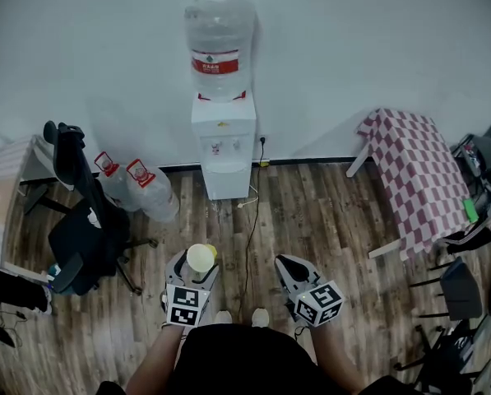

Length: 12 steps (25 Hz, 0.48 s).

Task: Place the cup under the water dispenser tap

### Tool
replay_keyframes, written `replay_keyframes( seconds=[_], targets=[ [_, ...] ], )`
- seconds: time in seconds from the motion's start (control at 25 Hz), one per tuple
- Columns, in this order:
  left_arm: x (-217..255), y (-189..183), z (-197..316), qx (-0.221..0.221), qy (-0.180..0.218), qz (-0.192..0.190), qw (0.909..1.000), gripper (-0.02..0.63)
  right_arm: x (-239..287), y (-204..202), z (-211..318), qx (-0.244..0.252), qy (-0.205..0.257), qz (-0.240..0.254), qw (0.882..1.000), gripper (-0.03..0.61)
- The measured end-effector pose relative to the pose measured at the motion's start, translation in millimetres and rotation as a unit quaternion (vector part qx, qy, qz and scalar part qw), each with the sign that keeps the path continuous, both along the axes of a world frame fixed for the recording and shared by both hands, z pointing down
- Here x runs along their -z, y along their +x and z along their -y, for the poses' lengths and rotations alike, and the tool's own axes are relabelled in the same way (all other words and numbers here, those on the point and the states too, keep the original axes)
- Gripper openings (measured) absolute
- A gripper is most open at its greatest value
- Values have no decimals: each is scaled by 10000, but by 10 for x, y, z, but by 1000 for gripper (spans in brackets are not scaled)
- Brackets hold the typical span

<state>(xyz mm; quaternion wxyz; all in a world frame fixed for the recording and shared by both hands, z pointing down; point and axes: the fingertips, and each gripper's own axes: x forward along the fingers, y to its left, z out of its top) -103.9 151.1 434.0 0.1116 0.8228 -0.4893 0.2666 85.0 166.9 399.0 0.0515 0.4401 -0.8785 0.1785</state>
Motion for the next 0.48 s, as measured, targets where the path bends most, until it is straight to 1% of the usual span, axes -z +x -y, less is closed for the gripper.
replay_keyframes(
  seconds=[0.16, 0.48],
  targets=[
    [15, -124, 24, -23, 33, -111, 9999, 365, 57, -103, 1, -48, 40, 84, 9999, 21],
    [-58, -425, -44, -138, 30, -216, 9997, 365, 31, -350, -122, -269, -53, 32, 9996, 21]
  ],
)
